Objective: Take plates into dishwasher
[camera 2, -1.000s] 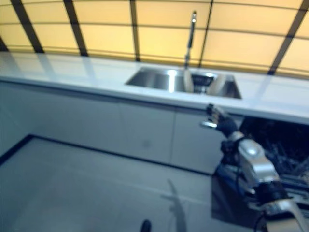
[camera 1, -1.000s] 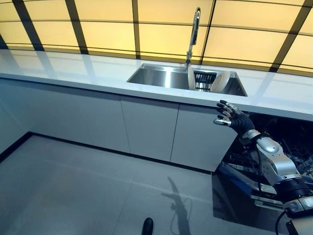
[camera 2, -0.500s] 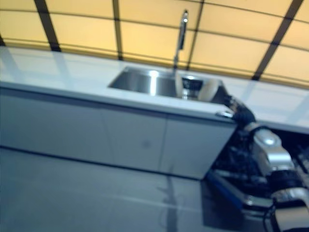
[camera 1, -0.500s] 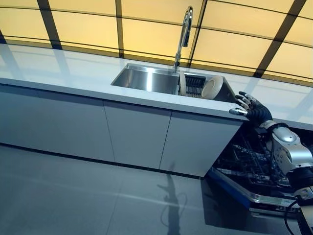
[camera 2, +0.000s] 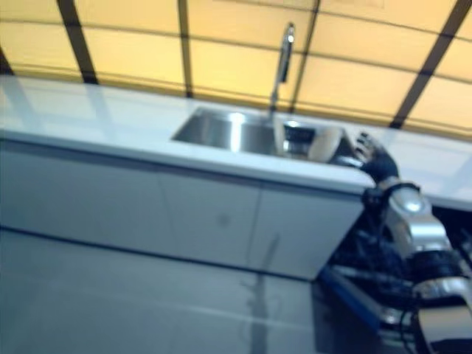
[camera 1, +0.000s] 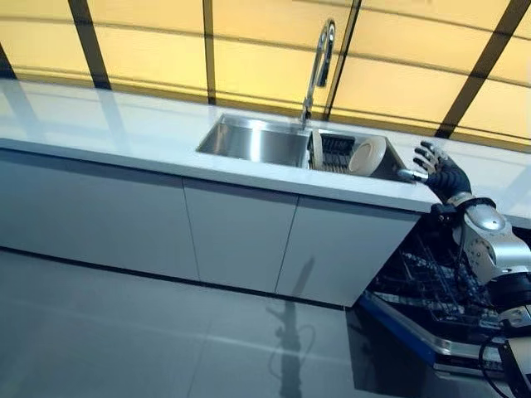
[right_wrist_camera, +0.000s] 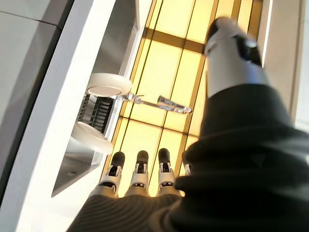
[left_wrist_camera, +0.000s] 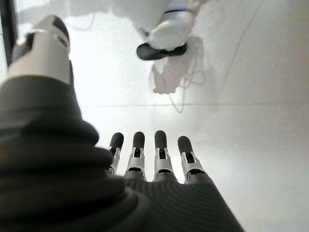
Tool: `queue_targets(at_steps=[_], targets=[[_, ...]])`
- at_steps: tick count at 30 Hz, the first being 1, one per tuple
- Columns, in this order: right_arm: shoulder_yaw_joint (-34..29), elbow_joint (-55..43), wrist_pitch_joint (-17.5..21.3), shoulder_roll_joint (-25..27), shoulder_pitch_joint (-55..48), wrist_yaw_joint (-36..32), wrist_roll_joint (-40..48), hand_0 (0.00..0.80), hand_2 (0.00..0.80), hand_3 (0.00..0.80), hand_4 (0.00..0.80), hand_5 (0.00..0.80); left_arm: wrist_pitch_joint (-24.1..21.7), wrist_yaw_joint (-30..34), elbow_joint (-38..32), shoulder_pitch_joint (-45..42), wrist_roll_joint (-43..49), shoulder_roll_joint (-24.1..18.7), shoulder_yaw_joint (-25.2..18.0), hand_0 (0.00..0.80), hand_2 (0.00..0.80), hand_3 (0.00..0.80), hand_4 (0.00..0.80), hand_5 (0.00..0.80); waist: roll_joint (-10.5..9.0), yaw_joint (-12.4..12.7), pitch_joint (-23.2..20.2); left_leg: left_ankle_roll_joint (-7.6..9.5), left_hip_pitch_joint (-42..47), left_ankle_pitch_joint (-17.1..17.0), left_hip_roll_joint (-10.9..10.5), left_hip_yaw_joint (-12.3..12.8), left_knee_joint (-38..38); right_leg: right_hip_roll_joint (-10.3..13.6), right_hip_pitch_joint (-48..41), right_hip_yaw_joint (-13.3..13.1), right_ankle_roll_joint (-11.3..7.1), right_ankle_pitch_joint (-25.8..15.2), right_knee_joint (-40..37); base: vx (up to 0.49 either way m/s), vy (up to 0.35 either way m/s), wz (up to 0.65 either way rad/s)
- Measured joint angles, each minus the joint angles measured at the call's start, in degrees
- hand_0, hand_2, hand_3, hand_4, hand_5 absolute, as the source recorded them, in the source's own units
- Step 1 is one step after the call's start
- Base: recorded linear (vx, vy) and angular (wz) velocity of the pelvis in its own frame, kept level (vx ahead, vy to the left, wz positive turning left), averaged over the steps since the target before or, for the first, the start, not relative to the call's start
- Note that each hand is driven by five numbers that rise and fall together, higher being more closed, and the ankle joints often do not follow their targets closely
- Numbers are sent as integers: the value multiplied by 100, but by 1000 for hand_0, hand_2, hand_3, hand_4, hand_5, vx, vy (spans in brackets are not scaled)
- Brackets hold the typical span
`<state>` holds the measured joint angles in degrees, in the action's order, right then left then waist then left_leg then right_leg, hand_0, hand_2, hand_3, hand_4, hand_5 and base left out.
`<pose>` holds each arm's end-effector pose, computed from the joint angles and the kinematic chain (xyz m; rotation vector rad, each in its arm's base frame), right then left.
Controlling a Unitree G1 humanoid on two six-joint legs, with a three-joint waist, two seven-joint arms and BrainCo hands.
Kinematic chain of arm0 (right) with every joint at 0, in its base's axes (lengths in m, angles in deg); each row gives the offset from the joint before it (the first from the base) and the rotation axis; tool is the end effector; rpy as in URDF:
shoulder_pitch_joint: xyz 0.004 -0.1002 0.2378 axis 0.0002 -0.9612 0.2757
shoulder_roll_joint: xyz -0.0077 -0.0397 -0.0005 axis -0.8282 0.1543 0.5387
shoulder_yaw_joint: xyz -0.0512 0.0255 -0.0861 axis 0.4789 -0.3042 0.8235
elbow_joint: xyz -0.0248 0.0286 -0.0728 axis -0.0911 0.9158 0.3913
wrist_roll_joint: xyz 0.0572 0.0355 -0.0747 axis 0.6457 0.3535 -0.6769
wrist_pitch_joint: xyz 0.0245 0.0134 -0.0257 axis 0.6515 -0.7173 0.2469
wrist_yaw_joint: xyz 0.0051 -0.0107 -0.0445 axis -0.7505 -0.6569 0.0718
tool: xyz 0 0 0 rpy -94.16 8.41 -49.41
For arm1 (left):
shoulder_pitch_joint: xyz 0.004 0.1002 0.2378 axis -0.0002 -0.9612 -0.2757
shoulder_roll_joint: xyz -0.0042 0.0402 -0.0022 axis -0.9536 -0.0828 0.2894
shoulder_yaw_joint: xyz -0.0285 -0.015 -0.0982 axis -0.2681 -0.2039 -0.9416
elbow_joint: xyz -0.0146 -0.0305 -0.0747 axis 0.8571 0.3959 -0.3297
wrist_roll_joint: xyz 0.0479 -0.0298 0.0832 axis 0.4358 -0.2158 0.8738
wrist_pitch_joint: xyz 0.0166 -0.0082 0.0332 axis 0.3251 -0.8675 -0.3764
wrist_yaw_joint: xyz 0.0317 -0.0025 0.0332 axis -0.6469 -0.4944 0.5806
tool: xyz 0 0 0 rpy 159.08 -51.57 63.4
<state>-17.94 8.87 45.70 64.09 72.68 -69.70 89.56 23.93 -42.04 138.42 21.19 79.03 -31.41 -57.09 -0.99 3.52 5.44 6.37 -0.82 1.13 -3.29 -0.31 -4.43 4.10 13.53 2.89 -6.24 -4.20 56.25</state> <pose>0.2990 -0.3006 0.1908 -0.1611 -0.1205 -0.1033 0.0776 0.2617 -0.1048 0.3365 1.3351 0.1031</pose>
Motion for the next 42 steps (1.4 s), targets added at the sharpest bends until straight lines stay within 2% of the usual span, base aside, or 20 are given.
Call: queue_targets(at_steps=[1, 3, 4, 7, 9, 10, 12, 13, 16, 18, 20, 22, 28, 36, 37, 38, 39, 40, 41, 42], targets=[[12, -15, -3, 41, 0, 16, 0, 0, 0, 0, 0, 0, 7, -7, -17, -14, 1, -4, -30, 0, 0, 0, 0, 0, 47, -11, -11, 1, 38, 28, -5, -2, 4, 115, 216, 14, 29, 194, -140, 665, -297, 19], [5, -27, -80, 238, -9, 47, 6, 0, 0, 0, 0, 0, 55, -10, -71, 89, 4, -78, -62, 0, 0, 0, 0, 0, 91, -319, 23, -27, 88, 73, -59, -272, -9, 336, 504, 51, -268, 625, -2380, 600, -287, 56], [4, 8, -129, 265, -30, 48, 5, 0, 0, 0, 0, 0, 111, -11, -61, 151, 2, -144, -67, 0, 0, 0, 0, 0, -32, -522, 34, -27, 120, 71, -150, -468, 41, 470, 410, 89, -404, 545, -3989, 321, -126, 71], [-1, -26, -204, 251, -61, 49, -6, 0, 0, 0, 0, 0, 220, -63, 65, 126, -26, -95, -124, 0, 0, 0, 0, 0, -236, -741, -18, -10, 451, 218, -227, -636, 164, 494, 442, 57, -583, 111, -6041, 235, -103, 38], [6, -48, -332, 273, -52, 59, -23, 0, 0, 0, 0, 0, 277, -115, 46, -3, -59, 4, -193, 0, 0, 0, 0, 0, -271, -806, -25, -115, 754, 297, -147, -719, 314, 365, 596, 50, -297, -87, -5453, 199, -139, 38], [15, -44, -394, 295, -50, 61, -22, 0, 0, 0, 0, 0, 293, -125, 1, -46, -59, 39, -191, 0, 0, 0, 0, 0, -301, -836, -90, -199, 1033, 367, -94, -776, 444, 265, 563, 53, -231, -126, -4906, 190, -123, 31], [19, -49, -441, 303, -30, 62, -18, 0, 0, 0, 0, 0, 423, -125, 71, -187, -61, -5, -237, 0, 0, 0, 0, 0, -498, -875, -326, -361, 1351, 527, -148, -866, 609, 209, 99, 27, -227, -122, -4835, 214, -116, 42], [0, -50, -460, 343, -11, 78, -24, 0, 0, 0, 0, 0, 491, -138, 101, -205, -67, 39, -285, 0, 0, 0, 0, 0, -503, -843, -416, -485, 1490, 665, -51, -963, 610, 58, -194, -48, 519, -530, -5110, 229, -127, 39], [15, -39, -534, 347, -9, 176, -78, 0, 0, 0, 0, 0, 522, -42, 52, -211, -64, 220, -397, 0, 0, 0, 0, 0, -281, -750, -479, -635, 1492, 743, 269, -925, 451, -266, -561, -6, 726, -605, -5578, 183, -128, 8], [29, 130, -566, 379, -6, 280, -137, 0, 0, 0, 0, 0, 473, -4, 43, -83, -65, 354, -391, 0, 0, 0, 0, 0, -272, -756, -464, -764, 1388, 787, 362, -909, 368, -293, -761, -106, 757, -599, -5806, 119, -93, 20], [29, 212, -573, 390, -1, 360, -175, 0, 0, 0, 0, 0, 444, 11, 35, 39, -66, 418, -387, 0, 0, 0, 0, 0, -238, -751, -433, -757, 1369, 748, 450, -878, 643, -339, -838, -127, 748, -586, -5868, 92, -69, 14], [61, 182, -572, 377, 86, 416, -210, 0, 0, 0, 0, 0, 317, 33, -34, 111, -64, 449, -330, 0, 0, 0, 0, 0, -81, -735, -290, -927, 1366, 655, 617, -766, 761, -472, -920, -121, 695, -564, -5935, 103, -78, -10], [53, 33, -583, 379, 86, 730, -247, 0, 0, 0, 0, 0, 239, 41, -59, -59, -53, 342, -167, 0, 0, 0, 0, 0, -87, -763, -190, -852, 1414, 589, 535, -660, 919, -371, -873, -72, 625, -612, -5985, 94, -73, -11], [54, -56, -782, 381, 159, 716, -265, 0, 0, 0, 0, 0, 215, -12, -58, 41, -71, 346, -173, 0, 0, 0, 0, 0, 9, -922, -125, -920, 1420, 602, 682, -543, 874, -493, -885, -3, 674, -573, -6071, 61, -101, 1], [105, -42, -924, 379, 188, 575, -213, 0, 0, 0, 0, 0, 206, -41, 10, 142, -111, 321, -249, 0, 0, 0, 0, 0, -138, -861, -36, -1104, 1203, 773, 582, -453, 253, -462, -911, 18, 744, -481, -5983, 164, -179, -23], [316, -41, -1028, 364, 202, 471, -151, 0, 0, 0, 0, 0, 198, -63, 52, 182, -121, 276, -381, 0, 0, 0, 0, 0, -403, -773, 14, -1224, 675, 872, 382, -316, -1039, -347, -934, -29, 784, -303, -5889, 224, -95, -47], [474, -24, -1073, 365, 337, 456, -110, 0, 0, 0, 0, 0, 192, -75, 28, 145, -125, 303, -449, 0, 0, 0, 0, 0, -445, -552, 41, -1333, -45, 789, 308, -194, -2574, -424, -910, 121, 981, -43, -5533, 221, 3, -62], [481, -33, -1097, 348, 425, 462, -110, 0, 0, 0, 0, 0, 193, -80, -2, 161, -131, 320, -437, 0, 0, 0, 0, 0, -468, -484, 98, -1327, -442, 603, 310, -208, -3482, -440, -931, 64, 1110, -2, -5415, 252, 153, -78], [465, -87, -1079, 187, 443, 505, -118, 0, 0, 0, 0, 0, 202, -74, -25, 98, -218, 335, -385, 0, 0, 0, 0, 0, -540, -385, 161, -1163, -852, 805, 289, -234, -3677, -409, -1088, -111, 1114, -29, -5445, 341, 184, -76], [482, -134, -1066, 78, 449, 490, -119, 0, 0, 0, 0, 0, 199, -71, -37, 64, -254, 330, -380, 0, 0, 0, 0, 0, -579, -328, 174, -1139, -932, 789, 329, -84, -2871, -417, -1148, -98, 1095, -16, -5558, 344, 163, -65]])
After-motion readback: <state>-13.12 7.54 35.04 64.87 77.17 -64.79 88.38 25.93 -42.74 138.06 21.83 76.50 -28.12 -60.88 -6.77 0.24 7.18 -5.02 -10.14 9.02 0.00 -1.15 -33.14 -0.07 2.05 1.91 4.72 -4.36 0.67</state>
